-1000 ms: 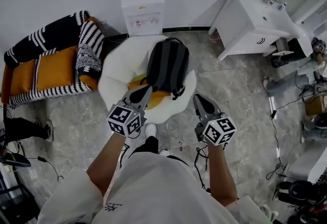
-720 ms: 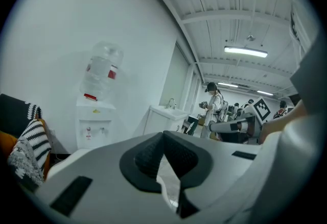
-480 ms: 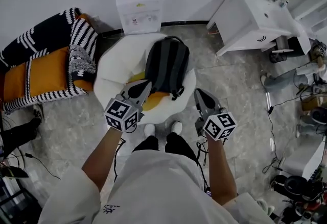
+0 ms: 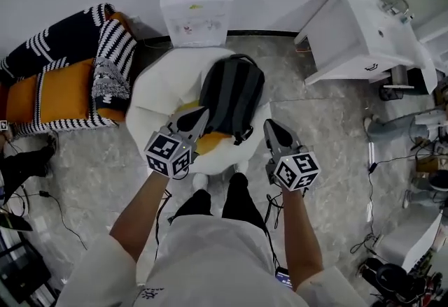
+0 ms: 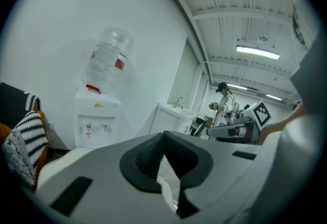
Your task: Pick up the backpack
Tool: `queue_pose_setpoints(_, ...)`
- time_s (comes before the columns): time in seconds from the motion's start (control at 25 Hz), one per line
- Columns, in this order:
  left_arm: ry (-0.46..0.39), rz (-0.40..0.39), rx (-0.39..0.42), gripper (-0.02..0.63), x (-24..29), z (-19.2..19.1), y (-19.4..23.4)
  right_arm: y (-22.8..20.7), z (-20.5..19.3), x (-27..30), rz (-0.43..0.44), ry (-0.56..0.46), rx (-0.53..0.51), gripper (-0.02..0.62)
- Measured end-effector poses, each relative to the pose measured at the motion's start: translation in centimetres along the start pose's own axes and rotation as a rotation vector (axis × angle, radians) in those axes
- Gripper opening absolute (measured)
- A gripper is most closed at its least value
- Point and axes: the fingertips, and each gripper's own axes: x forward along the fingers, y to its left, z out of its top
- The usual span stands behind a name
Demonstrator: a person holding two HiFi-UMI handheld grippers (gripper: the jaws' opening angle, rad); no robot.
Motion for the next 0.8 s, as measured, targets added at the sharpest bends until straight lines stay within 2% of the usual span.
queue_pose_setpoints(0.16, 0.043, 0.075, -0.003, -0.011, 3.1, -1.4, 1.4, -3.2, -1.0, 3.0, 0.038, 0.04, 0.002, 0.002)
queue_pose_setpoints(0.4, 0.121, 0.17, 0.041, -0.011, 7.3, -4.2, 3.6, -8.8, -3.6, 6.9, 0.07, 0.097, 0.029, 0.002)
queue_pose_setpoints(0.8, 0.18, 0.281, -0.035, -0.005, 13.7, -9.7, 8.0, -16.1, -10.1, 13.2, 0.096, 0.192, 0.069, 0.003)
